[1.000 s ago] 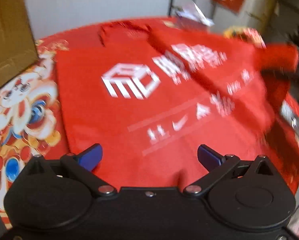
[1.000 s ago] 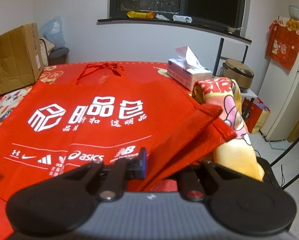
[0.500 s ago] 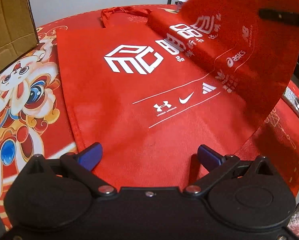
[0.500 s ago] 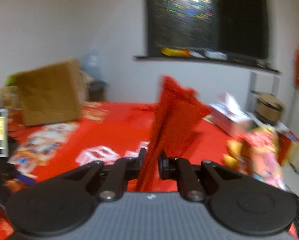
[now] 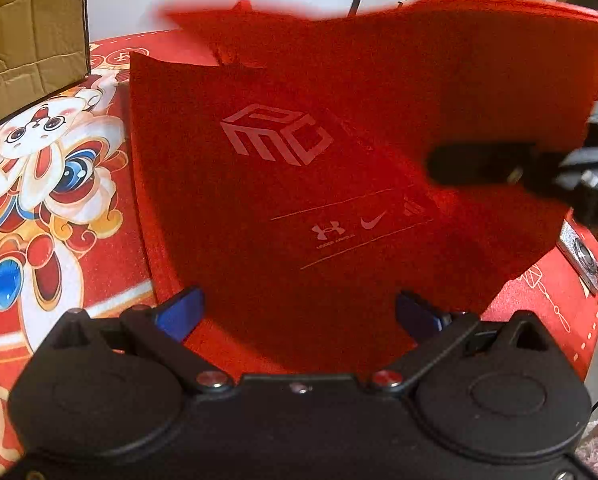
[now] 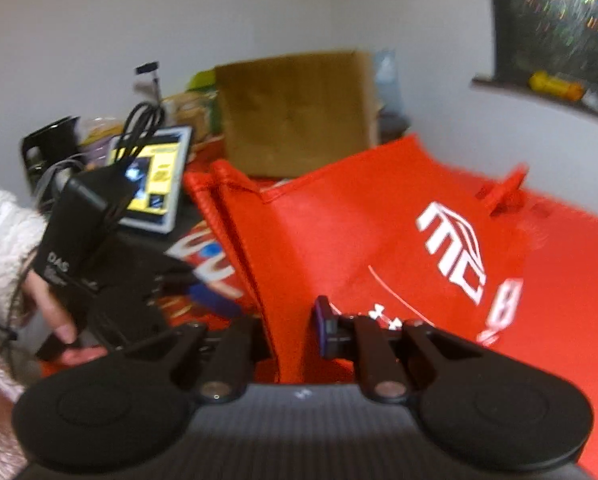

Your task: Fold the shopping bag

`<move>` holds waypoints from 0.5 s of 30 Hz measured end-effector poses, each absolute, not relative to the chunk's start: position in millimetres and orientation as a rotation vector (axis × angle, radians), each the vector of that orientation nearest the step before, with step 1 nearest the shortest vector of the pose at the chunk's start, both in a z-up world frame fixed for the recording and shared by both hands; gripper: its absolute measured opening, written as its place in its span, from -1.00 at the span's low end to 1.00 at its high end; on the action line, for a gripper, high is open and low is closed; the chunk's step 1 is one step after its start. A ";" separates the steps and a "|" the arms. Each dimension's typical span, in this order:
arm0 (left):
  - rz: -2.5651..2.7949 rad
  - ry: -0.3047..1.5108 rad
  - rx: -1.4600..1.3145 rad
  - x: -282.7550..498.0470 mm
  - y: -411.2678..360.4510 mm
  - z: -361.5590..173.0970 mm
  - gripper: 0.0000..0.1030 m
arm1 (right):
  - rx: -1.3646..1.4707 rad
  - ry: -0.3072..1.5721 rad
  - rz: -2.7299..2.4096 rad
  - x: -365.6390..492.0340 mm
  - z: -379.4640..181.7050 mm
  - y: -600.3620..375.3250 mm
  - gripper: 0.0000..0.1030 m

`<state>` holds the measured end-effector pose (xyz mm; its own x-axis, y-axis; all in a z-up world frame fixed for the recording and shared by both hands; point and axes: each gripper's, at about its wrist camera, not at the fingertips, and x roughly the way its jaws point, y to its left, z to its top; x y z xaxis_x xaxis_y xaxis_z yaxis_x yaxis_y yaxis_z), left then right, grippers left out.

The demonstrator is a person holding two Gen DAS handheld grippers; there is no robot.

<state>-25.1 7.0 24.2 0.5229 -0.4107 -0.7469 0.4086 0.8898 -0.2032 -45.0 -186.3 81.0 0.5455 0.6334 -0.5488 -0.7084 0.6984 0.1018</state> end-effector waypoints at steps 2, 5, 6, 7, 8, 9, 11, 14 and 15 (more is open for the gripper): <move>-0.502 0.902 -0.013 -24.0 9.5 25.8 0.99 | -0.136 0.631 0.817 -37.9 75.4 -178.7 -0.77; -0.503 0.914 -0.052 -22.5 17.3 27.9 1.00 | -0.147 0.654 0.822 -29.5 69.4 -168.8 -0.77; -0.502 0.915 -0.067 -22.3 20.3 28.8 1.00 | -0.151 0.656 0.818 -28.9 68.9 -167.4 -0.77; -0.501 0.915 -0.085 -22.5 23.5 29.8 0.99 | -0.159 0.658 0.809 -27.9 69.1 -165.6 -0.77; -0.503 0.914 -0.106 -22.9 26.6 31.1 1.00 | -0.164 0.662 0.802 -27.0 69.6 -164.7 -0.77; -0.503 0.911 -0.128 -23.9 30.0 33.0 1.00 | -0.167 0.666 0.795 -26.3 69.5 -163.3 -0.77; -0.498 0.899 -0.181 -26.8 38.2 38.5 0.99 | -0.194 0.676 0.780 -27.0 66.5 -158.1 -0.77; -0.494 0.877 -0.272 -34.1 54.6 48.6 1.00 | -0.279 0.687 0.760 -27.5 60.1 -141.6 -0.77; -0.491 0.869 -0.294 -37.0 60.5 51.8 1.00 | -0.308 0.691 0.756 -28.3 57.8 -137.3 -0.77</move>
<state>-37.0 60.5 51.8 0.5454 -0.5240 -0.6542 0.2906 0.8503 -0.4388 -28.3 -137.3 57.8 0.5234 0.5233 -0.6725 -0.7166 0.6973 -0.0151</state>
